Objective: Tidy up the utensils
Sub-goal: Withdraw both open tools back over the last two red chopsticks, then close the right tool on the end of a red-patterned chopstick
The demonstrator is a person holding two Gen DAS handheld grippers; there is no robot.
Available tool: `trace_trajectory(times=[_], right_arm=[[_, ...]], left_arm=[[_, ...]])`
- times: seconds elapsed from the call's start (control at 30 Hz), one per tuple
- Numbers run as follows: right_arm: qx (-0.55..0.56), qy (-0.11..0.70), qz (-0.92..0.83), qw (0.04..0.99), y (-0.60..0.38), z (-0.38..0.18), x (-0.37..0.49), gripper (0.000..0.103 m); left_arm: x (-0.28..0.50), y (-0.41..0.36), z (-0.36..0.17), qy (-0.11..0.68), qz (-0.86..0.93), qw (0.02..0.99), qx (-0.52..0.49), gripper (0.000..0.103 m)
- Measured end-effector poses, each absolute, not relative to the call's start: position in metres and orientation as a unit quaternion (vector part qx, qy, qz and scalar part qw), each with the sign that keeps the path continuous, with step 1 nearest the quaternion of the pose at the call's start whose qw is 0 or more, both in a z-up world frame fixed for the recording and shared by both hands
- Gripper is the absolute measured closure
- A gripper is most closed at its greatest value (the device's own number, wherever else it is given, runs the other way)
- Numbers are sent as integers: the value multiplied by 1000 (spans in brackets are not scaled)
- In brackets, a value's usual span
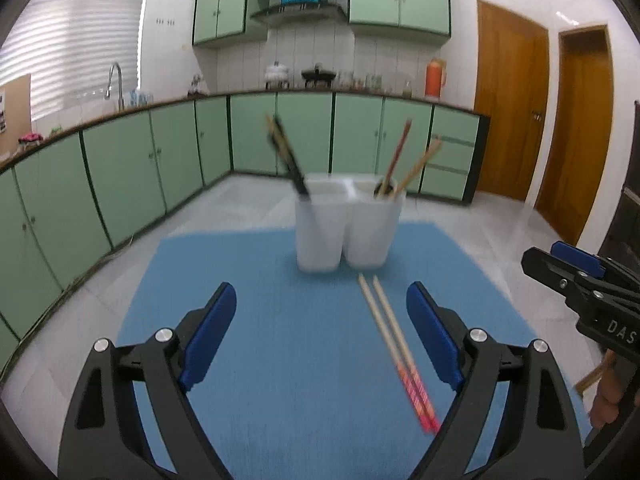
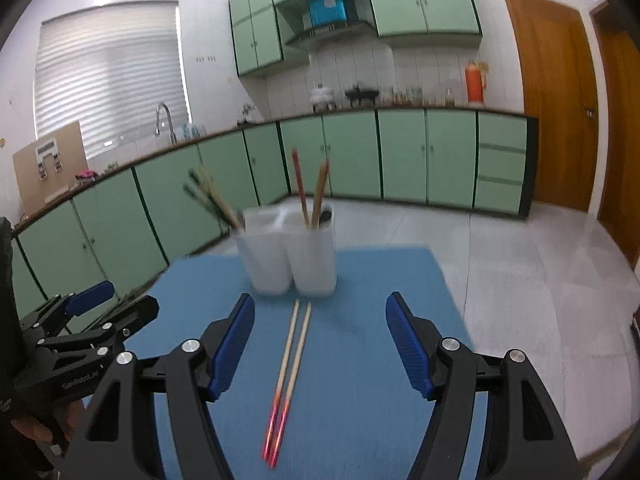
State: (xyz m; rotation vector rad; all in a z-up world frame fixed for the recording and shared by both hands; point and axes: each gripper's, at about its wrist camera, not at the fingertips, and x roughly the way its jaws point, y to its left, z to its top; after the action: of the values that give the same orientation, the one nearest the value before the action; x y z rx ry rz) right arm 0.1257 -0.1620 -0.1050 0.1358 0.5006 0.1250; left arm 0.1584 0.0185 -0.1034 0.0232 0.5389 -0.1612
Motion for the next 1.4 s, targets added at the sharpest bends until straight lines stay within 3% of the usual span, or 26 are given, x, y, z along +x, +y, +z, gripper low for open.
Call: trace_trajectory(times=[0.4,0.87,1.4], right_arm=[[35,349,75,934,-127,-190,96,52],[14,381,99,919,-96,-219,82,84],[30,393,74,916,-96,-232,96,94]], left_arm=[[128,36,-170,348,-60,935,42,19],[118,40,-180,361,-58,930,43,19],[123,34,-181,364,-60,929,37,19]])
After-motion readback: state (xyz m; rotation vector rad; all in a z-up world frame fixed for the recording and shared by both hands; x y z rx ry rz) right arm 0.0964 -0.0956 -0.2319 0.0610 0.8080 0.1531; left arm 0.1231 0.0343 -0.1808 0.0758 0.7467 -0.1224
